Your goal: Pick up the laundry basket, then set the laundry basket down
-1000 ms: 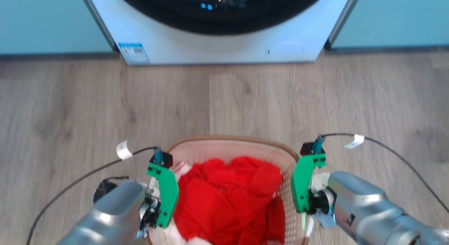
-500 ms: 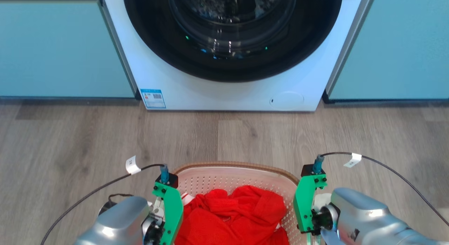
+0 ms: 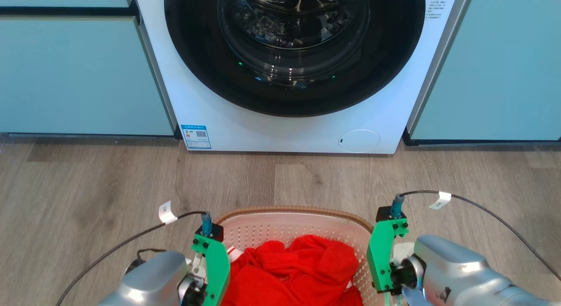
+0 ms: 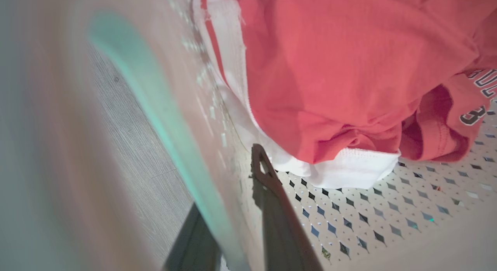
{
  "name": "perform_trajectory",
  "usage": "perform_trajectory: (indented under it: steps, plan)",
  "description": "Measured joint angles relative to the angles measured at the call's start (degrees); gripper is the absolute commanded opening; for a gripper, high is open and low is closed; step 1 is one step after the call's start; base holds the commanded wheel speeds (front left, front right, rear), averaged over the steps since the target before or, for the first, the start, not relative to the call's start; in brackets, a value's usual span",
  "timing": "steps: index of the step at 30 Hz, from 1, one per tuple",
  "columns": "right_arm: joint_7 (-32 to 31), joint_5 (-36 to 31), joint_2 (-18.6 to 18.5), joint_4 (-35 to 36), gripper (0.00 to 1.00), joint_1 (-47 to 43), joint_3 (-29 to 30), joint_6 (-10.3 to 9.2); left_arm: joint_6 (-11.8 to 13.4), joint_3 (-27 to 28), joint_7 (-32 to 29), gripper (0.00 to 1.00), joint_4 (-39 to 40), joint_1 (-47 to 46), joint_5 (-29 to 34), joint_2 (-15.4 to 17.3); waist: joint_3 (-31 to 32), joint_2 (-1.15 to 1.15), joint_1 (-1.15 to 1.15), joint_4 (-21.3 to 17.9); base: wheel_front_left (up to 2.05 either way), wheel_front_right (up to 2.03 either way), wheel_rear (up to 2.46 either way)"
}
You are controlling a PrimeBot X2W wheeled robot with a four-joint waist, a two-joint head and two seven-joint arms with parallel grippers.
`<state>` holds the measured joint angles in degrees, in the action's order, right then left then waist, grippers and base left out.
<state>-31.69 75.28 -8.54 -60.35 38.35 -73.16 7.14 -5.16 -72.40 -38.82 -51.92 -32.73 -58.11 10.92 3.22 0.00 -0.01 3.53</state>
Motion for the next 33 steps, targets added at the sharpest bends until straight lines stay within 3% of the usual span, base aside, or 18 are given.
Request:
perform_trajectory:
  steps: [33]
  plan:
    - [0.00, 0.00, -0.37, 0.18, 0.00, -0.05, -0.37, 0.00, 0.01, -0.01, -1.01, 0.00, 0.48, 0.03, -0.49, -0.01, 0.86, 0.00, 0.00, -0.03, 0.00, 0.00, 0.00]
